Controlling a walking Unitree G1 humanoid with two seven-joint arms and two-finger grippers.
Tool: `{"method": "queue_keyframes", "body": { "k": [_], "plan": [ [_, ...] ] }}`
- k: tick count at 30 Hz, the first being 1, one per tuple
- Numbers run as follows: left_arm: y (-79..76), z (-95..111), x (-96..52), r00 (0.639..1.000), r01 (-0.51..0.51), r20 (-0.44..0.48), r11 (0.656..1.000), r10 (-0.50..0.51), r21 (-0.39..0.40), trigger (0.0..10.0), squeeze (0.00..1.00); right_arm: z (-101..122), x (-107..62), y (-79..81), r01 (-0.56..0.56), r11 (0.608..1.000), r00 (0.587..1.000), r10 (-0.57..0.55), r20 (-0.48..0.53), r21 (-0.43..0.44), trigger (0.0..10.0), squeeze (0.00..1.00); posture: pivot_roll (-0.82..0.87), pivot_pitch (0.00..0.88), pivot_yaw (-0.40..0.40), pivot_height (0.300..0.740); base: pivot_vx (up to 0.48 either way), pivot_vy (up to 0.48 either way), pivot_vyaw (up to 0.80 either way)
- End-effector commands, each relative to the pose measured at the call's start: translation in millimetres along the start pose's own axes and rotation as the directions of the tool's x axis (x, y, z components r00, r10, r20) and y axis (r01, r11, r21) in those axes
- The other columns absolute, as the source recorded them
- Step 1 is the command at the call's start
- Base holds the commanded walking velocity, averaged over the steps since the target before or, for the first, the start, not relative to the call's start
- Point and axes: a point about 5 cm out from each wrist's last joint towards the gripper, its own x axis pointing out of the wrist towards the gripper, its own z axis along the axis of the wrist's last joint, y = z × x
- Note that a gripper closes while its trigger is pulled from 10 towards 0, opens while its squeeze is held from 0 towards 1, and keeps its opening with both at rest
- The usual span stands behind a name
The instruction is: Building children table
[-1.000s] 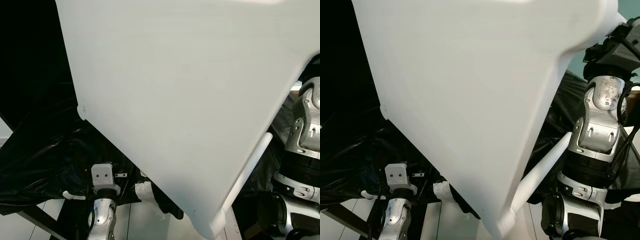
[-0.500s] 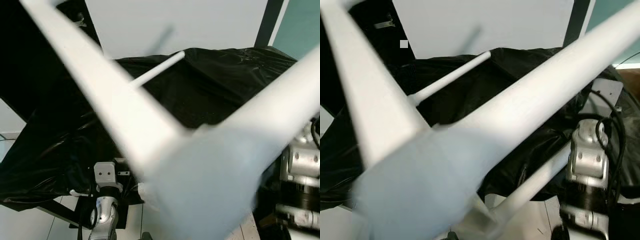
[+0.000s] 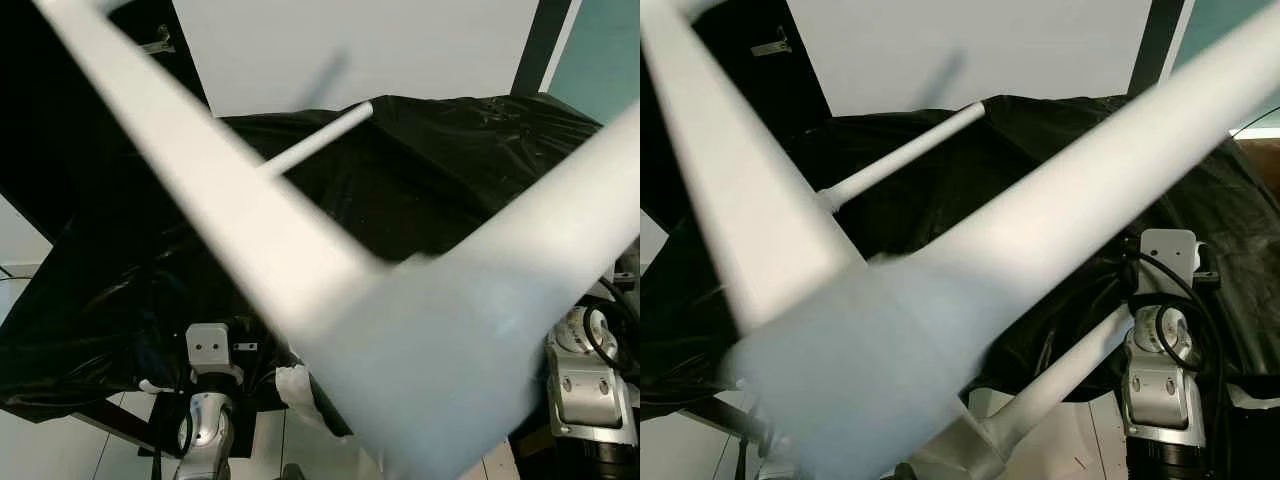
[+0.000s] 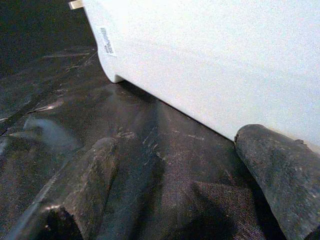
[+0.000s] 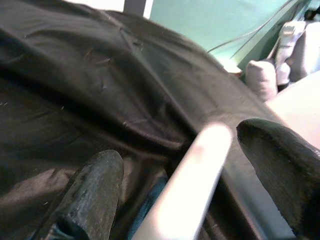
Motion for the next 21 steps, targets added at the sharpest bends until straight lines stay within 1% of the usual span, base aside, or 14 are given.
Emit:
{"method": "queue_keyframes", "body": {
  "k": [1, 3, 4, 5, 6, 7, 10, 12, 14, 17, 21],
  "plan": [
    [-1.2, -3.4, -0.6, 0.999, 0.024, -0.026, 1.000, -0.024, 0.010, 10.0, 0.00, 7.6, 0.4, -0.6, 0.013, 1.000, 0.999, -0.012, 0.043, -0.024, 10.0, 0.00, 0.09, 0.000, 0.067, 0.740, 0.000, 0.000, 0.00],
    [-1.6, -3.3, -0.4, 0.999, 0.024, -0.025, 1.000, -0.024, 0.010, 10.0, 0.00, 13.3, 1.9, -2.4, 0.020, 0.998, 0.996, -0.015, 0.085, -0.060, 10.0, 0.00, 0.09, 0.000, 0.066, 0.740, 0.000, 0.000, 0.00],
    [-1.6, -3.3, -0.4, 0.999, 0.024, -0.025, 1.000, -0.024, 0.010, 10.0, 0.00, 13.3, 1.9, -2.4, 0.020, 0.998, 0.996, -0.015, 0.085, -0.060, 10.0, 0.00, 0.09, 0.000, 0.066, 0.740, 0.000, 0.000, 0.00],
    [-1.6, -3.0, -0.1, 0.999, 0.023, -0.024, 1.000, -0.023, 0.010, 10.0, 0.00, 16.7, 2.5, -2.2, 0.019, 0.996, 0.994, -0.009, 0.113, -0.087, 10.0, 0.00, 0.10, 0.000, 0.065, 0.740, 0.000, 0.000, 0.00],
    [-1.6, -3.0, -0.1, 0.999, 0.023, -0.024, 1.000, -0.023, 0.010, 10.0, 0.00, 16.7, 2.5, -2.2, 0.019, 0.996, 0.994, -0.009, 0.113, -0.087, 10.0, 0.00, 0.10, 0.000, 0.065, 0.740, 0.000, 0.000, 0.00],
    [-1.5, -2.8, 0.0, 0.999, 0.022, -0.023, 1.000, -0.022, 0.010, 10.0, 0.00, 18.7, 2.4, -1.9, 0.018, 0.994, 0.992, -0.005, 0.130, -0.104, 10.0, 0.00, 0.10, 0.000, 0.065, 0.740, 0.000, 0.000, 0.00],
    [-0.8, -2.6, 0.3, 1.000, 0.019, -0.023, 1.000, -0.018, 0.012, 10.0, 0.00, 20.0, 1.6, 1.1, 0.006, 0.994, 0.990, 0.009, 0.139, -0.109, 10.0, 0.00, 0.10, 0.000, 0.065, 0.740, 0.000, 0.000, 0.00],
    [0.3, -2.6, 0.3, 1.000, 0.015, -0.023, 1.000, -0.015, 0.014, 10.0, 0.00, 20.3, -0.6, 5.7, -0.006, 0.994, 0.989, 0.022, 0.145, -0.111, 10.0, 0.00, 0.10, 0.000, 0.067, 0.740, 0.000, 0.000, 0.00],
    [0.3, -2.6, 0.3, 1.000, 0.015, -0.023, 1.000, -0.015, 0.014, 10.0, 0.00, 20.3, -0.6, 5.7, -0.006, 0.994, 0.989, 0.022, 0.145, -0.111, 10.0, 0.00, 0.10, 0.000, 0.067, 0.740, 0.000, 0.000, 0.00],
    [1.5, -2.2, 1.2, 1.000, 0.013, -0.021, 1.000, -0.012, 0.018, 10.0, 0.00, 21.4, -3.0, 11.4, -0.016, 0.993, 0.987, 0.033, 0.155, -0.113, 10.0, 0.00, 0.11, 0.000, 0.072, 0.740, 0.000, 0.000, 0.00],
    [1.7, -1.8, 1.9, 1.000, 0.013, -0.020, 1.000, -0.013, 0.019, 10.0, 0.00, 22.0, -2.8, 11.3, -0.009, 0.994, 0.987, 0.027, 0.160, -0.109, 10.0, 0.00, 0.10, 0.000, 0.074, 0.740, 0.000, 0.000, 0.00]
  ]
}}
